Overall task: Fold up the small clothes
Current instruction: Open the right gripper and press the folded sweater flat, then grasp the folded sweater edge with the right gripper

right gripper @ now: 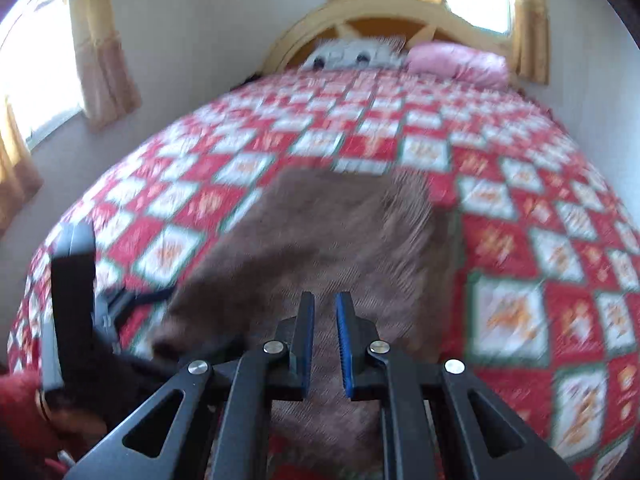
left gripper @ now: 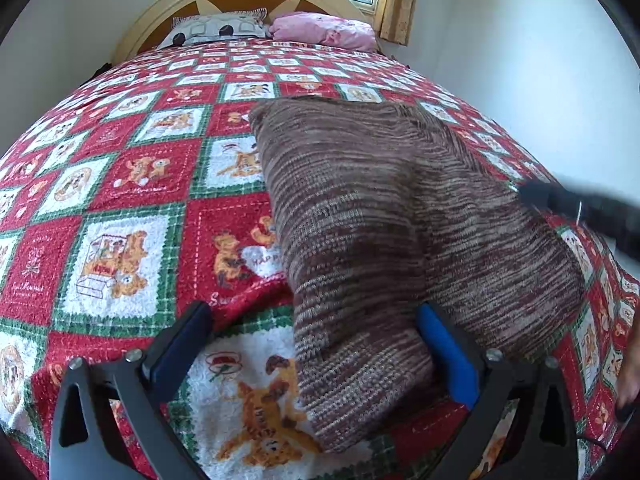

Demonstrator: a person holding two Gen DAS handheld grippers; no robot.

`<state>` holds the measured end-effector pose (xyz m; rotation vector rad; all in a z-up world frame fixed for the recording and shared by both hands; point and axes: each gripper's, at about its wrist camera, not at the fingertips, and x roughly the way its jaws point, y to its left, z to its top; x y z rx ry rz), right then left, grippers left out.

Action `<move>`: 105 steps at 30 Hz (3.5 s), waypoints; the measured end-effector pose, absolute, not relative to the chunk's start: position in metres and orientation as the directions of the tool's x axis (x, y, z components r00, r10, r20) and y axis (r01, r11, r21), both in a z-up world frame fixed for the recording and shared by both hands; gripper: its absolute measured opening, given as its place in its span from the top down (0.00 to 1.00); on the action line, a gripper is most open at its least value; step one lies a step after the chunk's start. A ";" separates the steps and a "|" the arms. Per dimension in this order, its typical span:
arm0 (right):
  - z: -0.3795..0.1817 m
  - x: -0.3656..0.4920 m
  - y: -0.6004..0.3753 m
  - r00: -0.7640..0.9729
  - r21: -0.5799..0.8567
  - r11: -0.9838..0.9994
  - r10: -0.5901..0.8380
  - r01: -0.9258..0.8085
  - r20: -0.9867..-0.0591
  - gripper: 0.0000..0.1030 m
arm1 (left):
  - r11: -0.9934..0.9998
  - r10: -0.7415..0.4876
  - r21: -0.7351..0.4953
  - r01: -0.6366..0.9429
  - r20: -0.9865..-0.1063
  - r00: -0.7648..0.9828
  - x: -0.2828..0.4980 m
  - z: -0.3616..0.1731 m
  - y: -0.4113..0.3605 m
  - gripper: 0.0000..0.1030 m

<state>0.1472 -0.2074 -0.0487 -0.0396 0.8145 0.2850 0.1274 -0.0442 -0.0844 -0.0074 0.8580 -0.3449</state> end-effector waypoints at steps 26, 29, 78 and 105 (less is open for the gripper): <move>-0.059 0.060 -0.248 0.710 0.277 0.961 0.188 0.011 -0.679 0.22 | 0.954 -0.268 -0.118 0.274 -0.744 0.613 0.123 -0.084 -0.044 0.00; -0.048 0.055 -0.261 0.755 0.368 0.929 0.229 0.018 -0.614 0.21 | 0.956 -0.266 -0.122 0.268 -0.751 0.605 0.120 -0.083 -0.042 0.00; -0.104 0.193 -0.258 0.675 0.281 0.959 0.221 -0.021 -0.704 0.58 | 0.905 -0.425 -0.344 0.249 -0.729 0.537 0.199 -0.086 -0.063 0.40; -0.087 0.182 -0.233 0.725 0.162 0.986 0.133 -0.030 -0.676 0.78 | 0.941 -0.324 -0.190 0.280 -0.742 0.587 0.186 -0.063 -0.076 0.60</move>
